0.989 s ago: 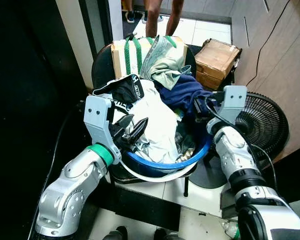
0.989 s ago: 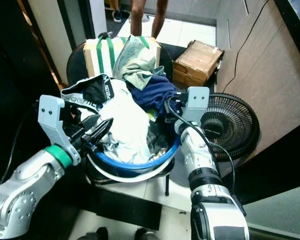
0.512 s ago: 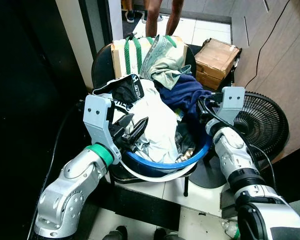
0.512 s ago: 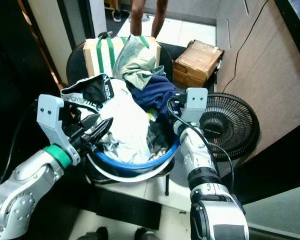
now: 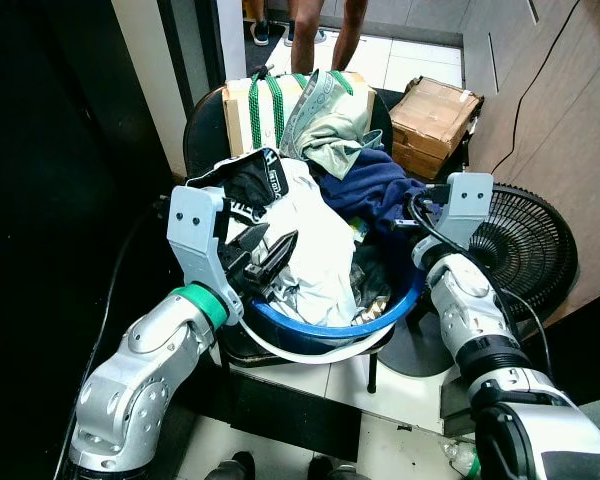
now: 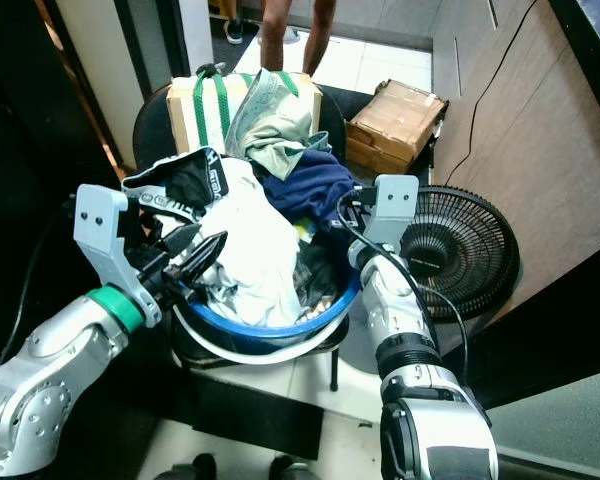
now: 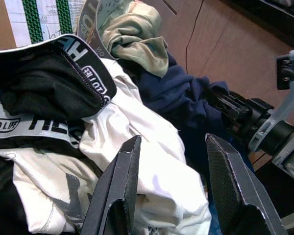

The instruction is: Clothes washing

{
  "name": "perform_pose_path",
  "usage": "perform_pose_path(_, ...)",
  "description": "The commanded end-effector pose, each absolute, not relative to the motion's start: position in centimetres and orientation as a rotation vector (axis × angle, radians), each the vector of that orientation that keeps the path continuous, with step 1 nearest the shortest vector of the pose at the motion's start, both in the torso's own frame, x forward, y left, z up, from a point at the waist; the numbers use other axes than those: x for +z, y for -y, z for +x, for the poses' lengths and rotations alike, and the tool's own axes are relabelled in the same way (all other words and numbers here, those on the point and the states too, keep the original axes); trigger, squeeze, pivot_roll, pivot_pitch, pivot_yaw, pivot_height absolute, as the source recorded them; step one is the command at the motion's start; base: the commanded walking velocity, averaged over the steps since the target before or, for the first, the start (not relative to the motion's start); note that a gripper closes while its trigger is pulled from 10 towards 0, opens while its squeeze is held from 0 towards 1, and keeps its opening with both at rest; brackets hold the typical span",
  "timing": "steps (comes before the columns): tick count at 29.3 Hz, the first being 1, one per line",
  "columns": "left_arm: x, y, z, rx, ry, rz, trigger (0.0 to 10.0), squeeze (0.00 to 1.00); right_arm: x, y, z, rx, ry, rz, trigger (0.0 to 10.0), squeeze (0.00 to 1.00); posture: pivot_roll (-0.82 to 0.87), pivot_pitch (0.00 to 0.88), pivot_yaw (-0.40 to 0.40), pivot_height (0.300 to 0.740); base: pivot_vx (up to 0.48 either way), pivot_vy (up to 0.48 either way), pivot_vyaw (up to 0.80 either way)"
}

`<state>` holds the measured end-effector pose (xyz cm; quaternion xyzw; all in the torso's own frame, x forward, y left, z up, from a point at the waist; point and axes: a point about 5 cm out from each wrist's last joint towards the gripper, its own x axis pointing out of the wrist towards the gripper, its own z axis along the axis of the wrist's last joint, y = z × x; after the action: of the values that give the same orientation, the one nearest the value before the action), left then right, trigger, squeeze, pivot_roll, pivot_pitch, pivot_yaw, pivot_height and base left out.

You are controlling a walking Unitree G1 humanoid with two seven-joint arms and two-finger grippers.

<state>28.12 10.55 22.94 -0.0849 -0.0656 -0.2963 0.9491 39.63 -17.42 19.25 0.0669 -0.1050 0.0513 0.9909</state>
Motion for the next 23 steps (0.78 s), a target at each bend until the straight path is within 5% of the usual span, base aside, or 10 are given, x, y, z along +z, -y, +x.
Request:
perform_pose_path(1, 22.8, -10.6, 28.3, -0.598, 0.142, -0.163, 10.0, 0.0, 19.9, 17.4, 39.7, 0.107, 0.241, 0.178, 0.0, 0.0, 0.06, 0.148, 0.026, 0.74, 0.0, 0.0, 0.0)
perform_pose_path(6, 23.0, -10.7, 28.6, -0.585, 0.165, -0.162, 10.0, 0.0, 22.6, 17.9, 39.9, 0.092, 0.337, 0.271, 0.0, 0.0, 0.06, 0.118, 0.017, 0.74, 0.0, 0.0, 0.0)
perform_pose_path(8, 23.4, -10.9, 29.0, -0.568, 0.188, -0.164, 10.0, 0.0, 29.9, 20.3, 39.8, 0.038, 0.565, 0.401, 0.0, 0.0, 0.06, 0.087, 0.013, 0.74, 0.0, 0.0, 0.0)
perform_pose_path(9, 23.4, -10.9, 29.0, -0.568, 0.188, -0.164, 10.0, 0.0, 29.9, 20.3, 39.8, 0.038, 0.565, 0.401, 0.0, 0.0, 0.06, 0.087, 0.013, 0.74, 0.0, 0.0, 0.0)
perform_pose_path(11, 23.6, -11.1, 29.3, -0.556, 0.202, -0.165, 10.0, 0.0, 36.9, 23.4, 38.5, -0.017, 0.791, 0.478, 0.0, 0.0, 0.06, 0.076, 0.012, 0.74, 0.0, 0.0, 0.0)
perform_pose_path(14, 23.7, -11.3, 29.5, -0.546, 0.212, -0.169, 10.0, 0.0, 40.6, 25.6, 37.0, -0.058, 0.916, 0.509, 0.0, 0.0, 0.05, 0.055, 0.008, 0.74, 0.0, 0.0, 0.0)
perform_pose_path(15, 24.0, -11.5, 29.8, -0.531, 0.235, -0.173, 10.0, 0.0, 44.6, 28.6, 34.5, -0.111, 1.071, 0.531, 0.0, 0.0, 0.05, 0.026, 0.003, 0.74, 0.0, 0.0, 0.0)
perform_pose_path(23, 24.2, -11.5, 30.2, -0.527, 0.252, -0.175, 10.0, 0.0, 43.5, 28.8, 34.6, -0.119, 1.029, 0.414, 0.0, 0.0, 0.04, 0.016, -0.001, 0.74, 0.0, 0.0, 0.0)
